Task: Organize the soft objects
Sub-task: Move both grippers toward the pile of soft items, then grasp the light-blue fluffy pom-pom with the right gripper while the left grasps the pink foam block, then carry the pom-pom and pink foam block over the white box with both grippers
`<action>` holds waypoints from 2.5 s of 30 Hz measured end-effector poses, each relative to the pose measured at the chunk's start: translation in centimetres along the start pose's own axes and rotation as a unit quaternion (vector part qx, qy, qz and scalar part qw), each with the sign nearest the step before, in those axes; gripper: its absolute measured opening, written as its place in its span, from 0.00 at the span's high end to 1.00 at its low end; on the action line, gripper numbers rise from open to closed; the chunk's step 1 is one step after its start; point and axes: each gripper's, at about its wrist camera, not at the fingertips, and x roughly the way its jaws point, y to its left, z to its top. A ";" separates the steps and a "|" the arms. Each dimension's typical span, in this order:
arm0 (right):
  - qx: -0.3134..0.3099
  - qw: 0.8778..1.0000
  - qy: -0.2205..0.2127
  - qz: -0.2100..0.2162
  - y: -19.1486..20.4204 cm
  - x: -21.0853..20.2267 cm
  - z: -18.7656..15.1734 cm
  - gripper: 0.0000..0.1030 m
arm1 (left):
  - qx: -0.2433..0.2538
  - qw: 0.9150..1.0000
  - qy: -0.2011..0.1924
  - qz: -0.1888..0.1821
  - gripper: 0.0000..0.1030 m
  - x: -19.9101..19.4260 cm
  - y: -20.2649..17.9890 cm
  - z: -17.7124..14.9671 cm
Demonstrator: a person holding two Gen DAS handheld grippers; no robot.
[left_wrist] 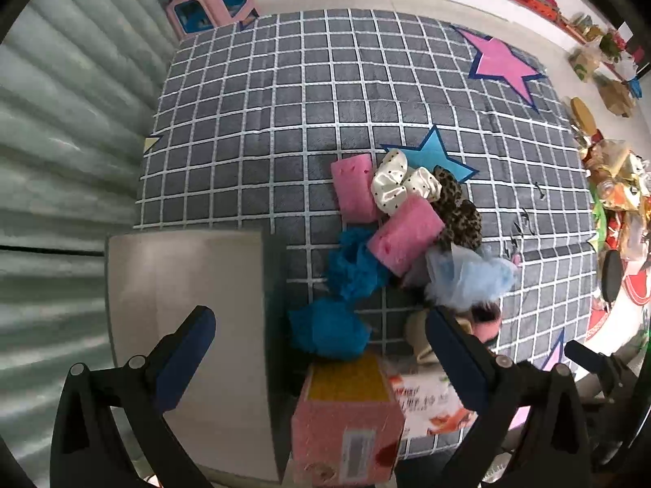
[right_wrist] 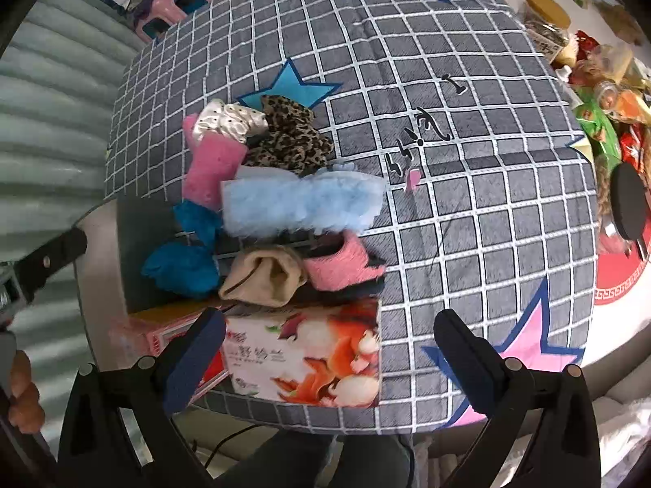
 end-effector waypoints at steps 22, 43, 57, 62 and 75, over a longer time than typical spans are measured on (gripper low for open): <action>-0.223 0.975 0.000 -0.010 5.7 8.5 6.1 0.00 | -0.030 0.998 0.046 0.037 0.00 4.5 -0.2 3.0; -0.075 0.994 0.033 0.078 -4.6 7.2 8.5 0.71 | 0.032 0.998 0.051 0.026 0.11 10.2 -7.1 6.4; 0.001 0.993 0.022 0.118 -8.3 3.9 7.1 0.71 | 0.025 0.999 0.006 -0.018 0.69 9.0 -6.7 4.0; 0.008 0.992 0.020 0.128 -8.4 3.6 6.9 0.71 | 0.025 0.999 -0.022 -0.038 0.70 6.7 -5.6 3.7; 0.011 0.992 0.003 0.122 -8.8 0.9 5.7 0.71 | 0.082 0.993 -0.069 -0.053 0.70 1.0 -8.5 1.5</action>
